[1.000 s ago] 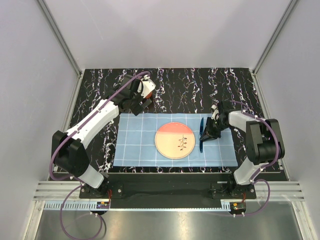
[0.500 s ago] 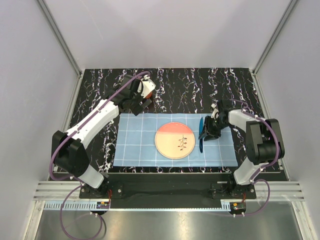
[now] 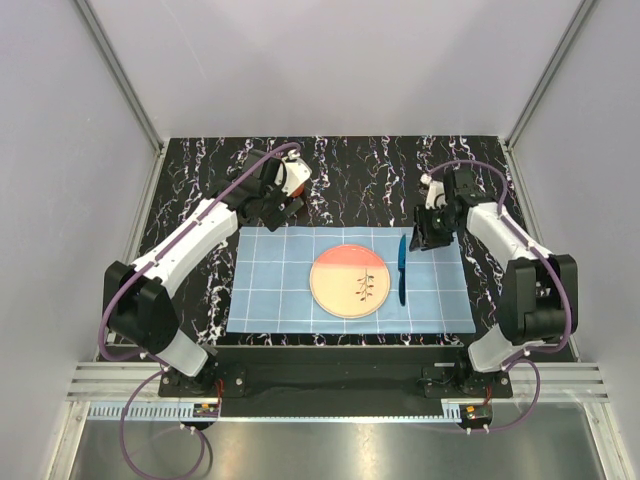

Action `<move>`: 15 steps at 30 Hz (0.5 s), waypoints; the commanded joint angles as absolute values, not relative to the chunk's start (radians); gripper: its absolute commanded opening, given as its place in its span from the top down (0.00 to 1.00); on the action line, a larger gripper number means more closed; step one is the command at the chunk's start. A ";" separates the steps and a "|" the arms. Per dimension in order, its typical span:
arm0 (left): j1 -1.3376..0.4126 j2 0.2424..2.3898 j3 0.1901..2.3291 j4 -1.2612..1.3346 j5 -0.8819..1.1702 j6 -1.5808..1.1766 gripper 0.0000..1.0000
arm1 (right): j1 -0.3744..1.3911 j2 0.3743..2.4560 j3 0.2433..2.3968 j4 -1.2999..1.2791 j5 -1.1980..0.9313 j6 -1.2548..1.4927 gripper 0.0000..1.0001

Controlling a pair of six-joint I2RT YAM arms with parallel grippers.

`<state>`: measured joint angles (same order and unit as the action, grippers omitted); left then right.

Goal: Set the dinner table for one person
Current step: Place the knife on the napkin.

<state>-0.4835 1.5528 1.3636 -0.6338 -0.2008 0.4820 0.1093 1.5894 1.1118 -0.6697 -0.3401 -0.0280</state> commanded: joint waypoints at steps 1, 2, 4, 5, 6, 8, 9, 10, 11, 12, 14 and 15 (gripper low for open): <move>-0.489 1.554 1.387 -0.595 -0.186 0.492 0.01 | 0.114 1.584 1.204 -0.758 -0.327 -0.164 0.56; -0.491 1.562 1.394 -0.594 -0.187 0.488 0.01 | 0.114 1.641 1.232 -0.800 -0.324 -0.178 0.66; -0.491 1.563 1.404 -0.588 -0.187 0.479 0.01 | 0.115 1.705 1.325 -0.840 -0.313 -0.178 0.86; -0.489 1.562 1.404 -0.584 -0.184 0.466 0.01 | 0.114 1.767 1.356 -0.871 -0.302 -0.181 0.99; -0.489 1.559 1.399 -0.583 -0.183 0.462 0.01 | 0.112 1.791 1.408 -0.880 -0.296 -0.183 1.00; -0.489 1.546 1.390 -0.574 -0.180 0.451 0.01 | 0.114 1.847 1.446 -0.879 -0.279 -0.186 1.00; -0.491 1.540 1.376 -0.572 -0.181 0.449 0.01 | 0.114 1.861 1.478 -0.876 -0.278 -0.183 1.00; -0.491 1.531 1.367 -0.560 -0.184 0.451 0.01 | 0.114 1.887 1.492 -0.874 -0.281 -0.180 1.00; -0.491 1.525 1.359 -0.557 -0.189 0.454 0.01 | 0.114 1.899 1.508 -0.873 -0.282 -0.178 1.00; -0.491 1.522 1.347 -0.552 -0.192 0.456 0.01 | 0.114 1.910 1.532 -0.874 -0.285 -0.176 1.00; -0.489 1.514 1.339 -0.549 -0.192 0.456 0.01 | 0.115 1.943 1.552 -0.874 -0.282 -0.175 1.00; -0.489 1.511 1.336 -0.548 -0.192 0.456 0.01 | 0.114 1.953 1.568 -0.873 -0.282 -0.179 1.00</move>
<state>-0.4854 1.5566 1.3479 -0.6010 -0.1951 0.4660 0.1097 1.9377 1.4967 -0.8520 -0.2966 -0.1612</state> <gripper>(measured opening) 0.985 0.010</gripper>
